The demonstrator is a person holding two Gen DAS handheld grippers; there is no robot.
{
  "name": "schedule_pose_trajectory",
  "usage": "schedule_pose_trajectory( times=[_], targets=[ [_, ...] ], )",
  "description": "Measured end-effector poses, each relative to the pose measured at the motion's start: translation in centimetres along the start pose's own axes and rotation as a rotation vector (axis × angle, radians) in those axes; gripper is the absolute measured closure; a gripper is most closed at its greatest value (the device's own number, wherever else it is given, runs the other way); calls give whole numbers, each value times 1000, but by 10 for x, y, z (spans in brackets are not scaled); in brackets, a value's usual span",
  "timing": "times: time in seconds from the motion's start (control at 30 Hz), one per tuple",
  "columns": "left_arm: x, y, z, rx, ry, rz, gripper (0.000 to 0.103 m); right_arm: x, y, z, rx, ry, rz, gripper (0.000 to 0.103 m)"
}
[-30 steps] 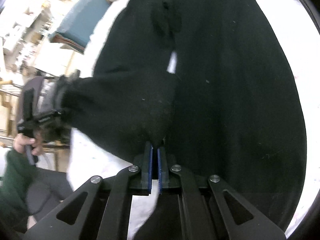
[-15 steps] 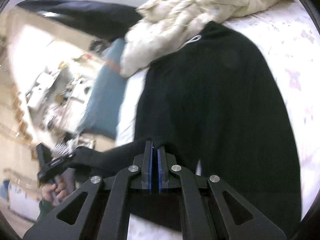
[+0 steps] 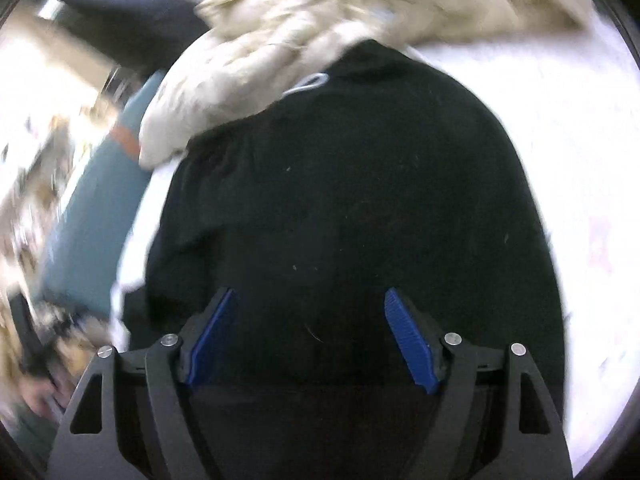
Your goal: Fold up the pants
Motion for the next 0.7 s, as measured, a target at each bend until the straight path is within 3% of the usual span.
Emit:
schedule_pose_trajectory(
  times=[0.17,0.27,0.4,0.47,0.53,0.63,0.7],
  targets=[
    [40,11,-33,292,-77,89,24,10,9,20,-199,37,28,24],
    [69,21,-47,421,-104,184,24,14,7,30,-196,15,26,24],
    [98,9,-64,528,-160,201,24,26,6,39,-191,8,39,24],
    [103,-20,-57,497,-246,123,24,33,4,41,-199,17,44,24],
    [93,-53,-37,344,-272,21,24,36,1,39,-201,30,40,24],
    [67,-89,0,24,-152,-113,21,41,-9,29,-176,55,27,24],
    [64,-90,-2,36,-121,-118,20,45,-15,22,-158,69,27,24]
  ],
)
Point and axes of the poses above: each gripper's, at about its wrist camera, not at the fingertips, and x roughly the way its jaws point, z to its left, y to its underside, the point moved 6 cm from there along x, roughly the way its jaws point, and after that the axes turned 8 degrees about y, right-handed, at the moved point
